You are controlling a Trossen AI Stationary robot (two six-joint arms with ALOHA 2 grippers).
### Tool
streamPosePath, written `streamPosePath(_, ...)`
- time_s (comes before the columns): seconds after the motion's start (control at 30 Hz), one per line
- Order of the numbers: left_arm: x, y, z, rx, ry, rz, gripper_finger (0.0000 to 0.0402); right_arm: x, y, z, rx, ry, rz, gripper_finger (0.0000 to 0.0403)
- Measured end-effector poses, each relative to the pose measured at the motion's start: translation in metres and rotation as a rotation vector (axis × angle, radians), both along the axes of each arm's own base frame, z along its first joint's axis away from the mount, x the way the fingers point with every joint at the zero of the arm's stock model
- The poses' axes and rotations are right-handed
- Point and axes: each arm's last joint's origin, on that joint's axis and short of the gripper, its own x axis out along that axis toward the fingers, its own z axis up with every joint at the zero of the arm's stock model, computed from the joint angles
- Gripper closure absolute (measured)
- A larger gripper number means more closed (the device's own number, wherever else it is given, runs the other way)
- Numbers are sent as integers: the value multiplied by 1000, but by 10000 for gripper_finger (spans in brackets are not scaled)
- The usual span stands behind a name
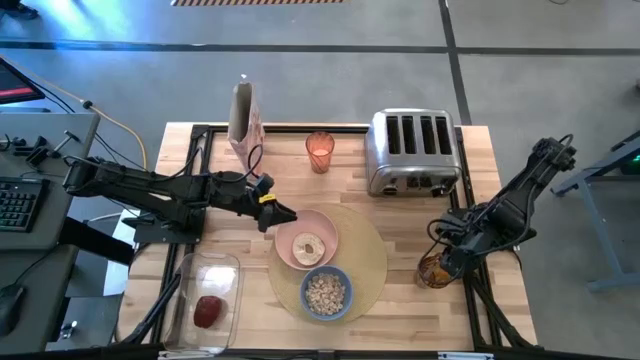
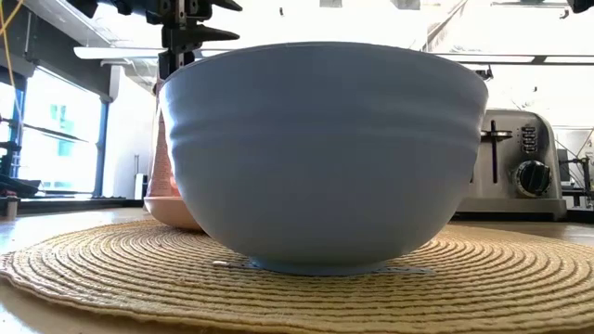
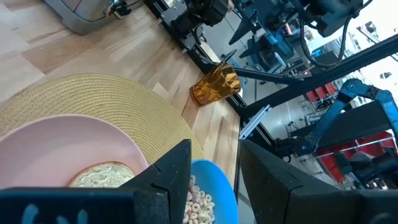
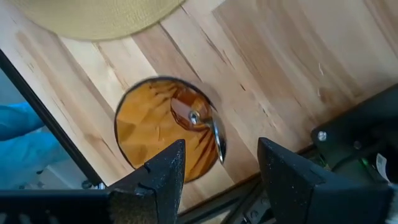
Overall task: Arrange a breakfast setting
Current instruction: Put the blue spoon onto the brown placemat to the right of the blue bowl
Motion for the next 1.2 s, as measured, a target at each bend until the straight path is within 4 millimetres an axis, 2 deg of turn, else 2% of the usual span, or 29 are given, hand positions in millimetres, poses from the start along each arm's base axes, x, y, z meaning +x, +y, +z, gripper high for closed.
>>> streamPosePath(0.23, 0, 1, 0, 10, 0, 27, 275, 2, 0, 0, -18, -37, -10, 222)
streamPosePath(0.9, 0, 1, 0, 35, -3, 19, 275, 15, 14, -15, -90, 45, -6, 223)
streamPosePath(1.0, 0, 1, 0, 36, -3, 20, 275, 17, 16, -16, -98, 54, -6, 235)
streamPosePath(1.2, 0, 1, 0, 36, -2, 22, 275, 17, 16, -16, -96, 56, -5, 293)
